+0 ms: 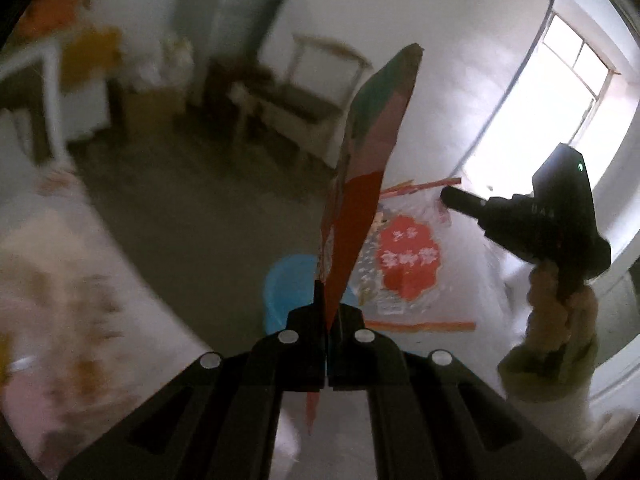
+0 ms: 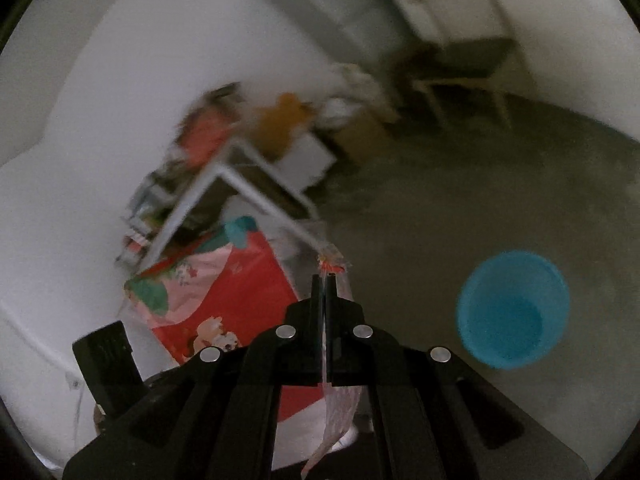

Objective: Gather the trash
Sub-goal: 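Carry both items to the blue wastebasket and open both grippers over it, then move both grippers back over the table toward the tissue paper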

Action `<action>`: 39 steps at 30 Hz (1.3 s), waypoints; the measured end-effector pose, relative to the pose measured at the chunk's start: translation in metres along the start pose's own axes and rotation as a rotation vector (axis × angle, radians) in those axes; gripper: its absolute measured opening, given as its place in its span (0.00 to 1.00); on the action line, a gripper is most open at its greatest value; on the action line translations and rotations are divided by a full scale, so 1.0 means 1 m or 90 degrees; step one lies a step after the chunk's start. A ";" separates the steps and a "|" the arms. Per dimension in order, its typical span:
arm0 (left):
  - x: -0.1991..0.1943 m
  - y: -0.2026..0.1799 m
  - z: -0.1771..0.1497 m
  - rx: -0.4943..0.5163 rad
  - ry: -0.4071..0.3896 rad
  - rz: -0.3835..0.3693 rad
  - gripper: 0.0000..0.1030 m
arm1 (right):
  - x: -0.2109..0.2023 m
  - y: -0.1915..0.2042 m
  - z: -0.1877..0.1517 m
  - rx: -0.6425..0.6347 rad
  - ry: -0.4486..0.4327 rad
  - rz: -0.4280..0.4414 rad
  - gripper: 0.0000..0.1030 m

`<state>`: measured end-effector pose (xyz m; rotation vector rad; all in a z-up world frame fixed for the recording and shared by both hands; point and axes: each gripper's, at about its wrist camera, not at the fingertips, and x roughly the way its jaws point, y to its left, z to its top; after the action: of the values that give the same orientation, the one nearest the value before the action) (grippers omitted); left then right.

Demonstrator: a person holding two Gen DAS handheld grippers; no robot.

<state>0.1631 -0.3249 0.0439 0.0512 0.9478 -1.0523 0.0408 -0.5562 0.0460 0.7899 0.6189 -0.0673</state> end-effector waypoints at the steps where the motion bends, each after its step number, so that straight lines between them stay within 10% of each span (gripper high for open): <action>1: 0.018 -0.002 0.003 -0.003 0.022 -0.009 0.00 | 0.004 -0.012 0.001 0.015 0.003 -0.010 0.00; 16: 0.273 -0.007 0.030 -0.044 0.202 0.044 0.02 | 0.112 -0.179 0.002 0.236 0.029 -0.168 0.07; 20: 0.300 -0.005 0.043 -0.055 0.209 0.098 0.45 | 0.126 -0.207 0.003 0.277 0.024 -0.201 0.47; 30: 0.234 -0.022 0.041 -0.006 0.161 0.114 0.60 | 0.098 -0.193 -0.030 0.268 0.018 -0.237 0.52; 39: 0.090 -0.027 0.015 0.042 0.041 0.067 0.80 | 0.057 -0.108 -0.061 0.055 0.014 -0.344 0.90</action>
<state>0.1662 -0.4105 0.0020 0.1884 0.9586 -0.9897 0.0273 -0.5821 -0.0871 0.6889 0.8416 -0.5837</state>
